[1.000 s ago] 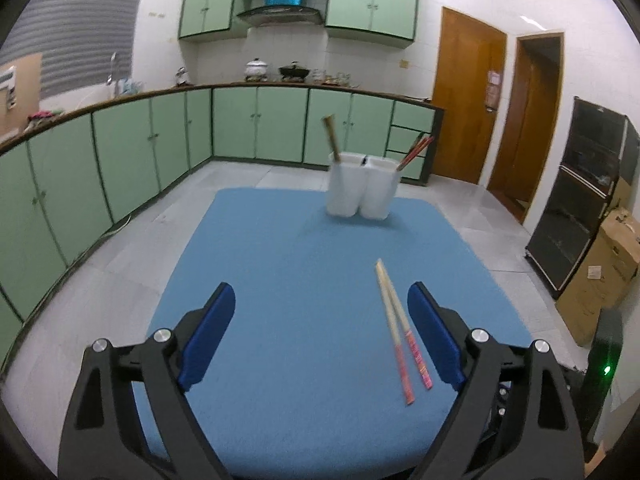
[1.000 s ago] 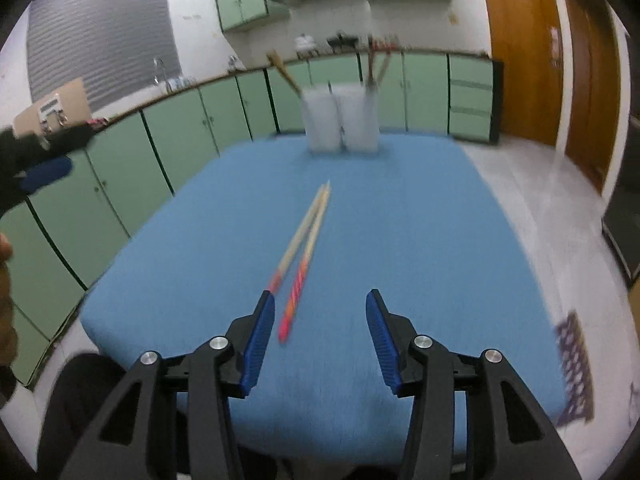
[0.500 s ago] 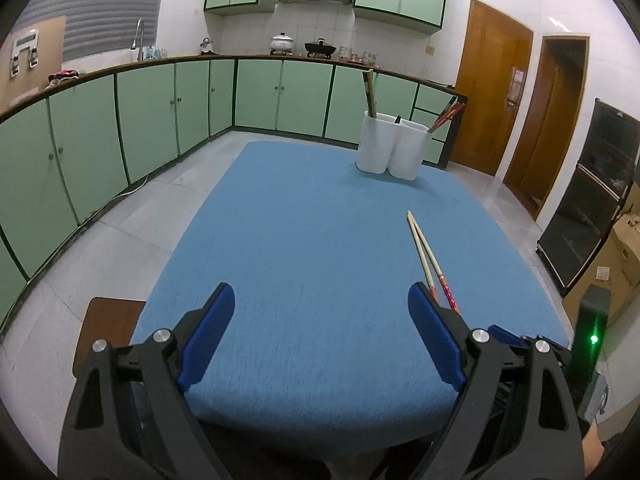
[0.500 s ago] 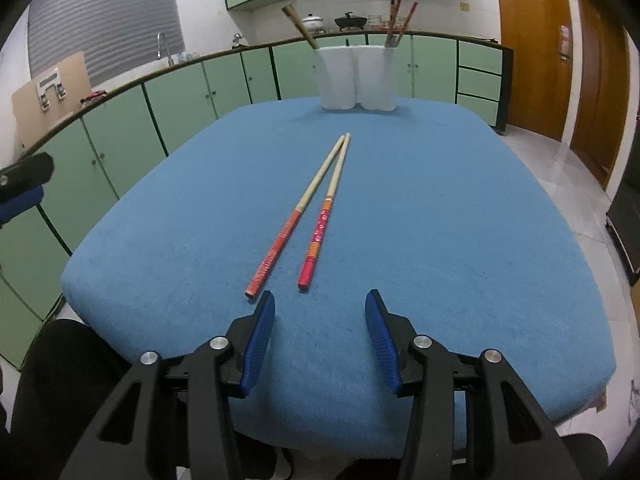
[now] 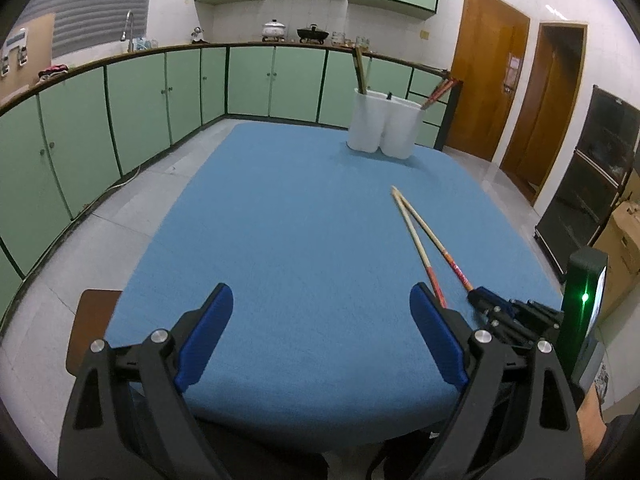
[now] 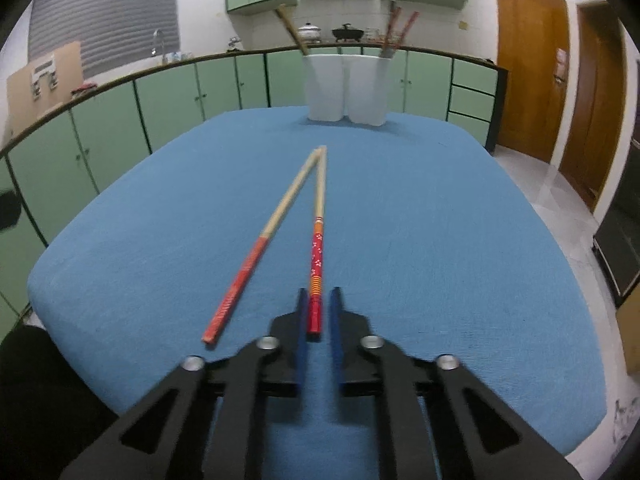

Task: Organize utensils
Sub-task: 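Move both tools back over the remaining two red-patterned chopsticks, then grasp a red-patterned chopstick with the right tool while the left tool grasps the other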

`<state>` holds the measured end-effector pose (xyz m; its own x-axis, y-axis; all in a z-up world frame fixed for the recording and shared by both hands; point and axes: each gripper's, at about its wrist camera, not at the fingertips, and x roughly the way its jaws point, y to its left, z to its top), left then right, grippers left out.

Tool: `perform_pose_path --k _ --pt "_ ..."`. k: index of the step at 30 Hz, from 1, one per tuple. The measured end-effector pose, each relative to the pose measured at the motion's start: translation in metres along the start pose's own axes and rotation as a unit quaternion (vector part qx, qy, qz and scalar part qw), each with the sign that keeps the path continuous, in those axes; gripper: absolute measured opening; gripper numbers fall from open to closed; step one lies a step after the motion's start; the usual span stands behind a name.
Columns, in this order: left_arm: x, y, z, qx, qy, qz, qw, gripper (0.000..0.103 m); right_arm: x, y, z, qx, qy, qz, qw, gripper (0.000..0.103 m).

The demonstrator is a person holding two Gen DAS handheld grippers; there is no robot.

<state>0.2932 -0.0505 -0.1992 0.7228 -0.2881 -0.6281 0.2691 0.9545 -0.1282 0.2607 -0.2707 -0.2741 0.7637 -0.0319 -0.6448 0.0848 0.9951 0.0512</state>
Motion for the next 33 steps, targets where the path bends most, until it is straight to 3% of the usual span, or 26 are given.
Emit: perform_pose_path --k 8,15,22,26,31,33 --pt "0.023 -0.038 -0.013 0.016 0.015 -0.025 0.9995 0.087 -0.006 -0.037 -0.001 0.044 0.003 -0.023 0.999 0.006" --pt "0.055 -0.084 -0.029 0.032 0.03 -0.047 0.9979 0.087 -0.014 -0.058 -0.006 0.04 0.007 -0.027 0.999 0.007" --pt "0.091 -0.102 -0.04 0.035 0.052 -0.022 0.9978 0.087 -0.018 -0.076 -0.007 0.068 0.007 -0.022 0.997 0.011" --pt "0.096 -0.103 -0.039 0.04 0.043 -0.004 0.9983 0.086 -0.018 -0.077 -0.008 0.065 0.006 -0.016 0.998 0.012" --pt "0.093 -0.098 -0.041 0.043 0.029 0.014 0.9986 0.067 -0.018 -0.076 -0.008 0.058 0.004 -0.012 0.998 0.017" --pt "0.091 -0.093 -0.041 0.042 0.026 0.013 0.9987 0.051 -0.017 -0.073 -0.009 0.054 0.004 -0.013 0.998 0.018"
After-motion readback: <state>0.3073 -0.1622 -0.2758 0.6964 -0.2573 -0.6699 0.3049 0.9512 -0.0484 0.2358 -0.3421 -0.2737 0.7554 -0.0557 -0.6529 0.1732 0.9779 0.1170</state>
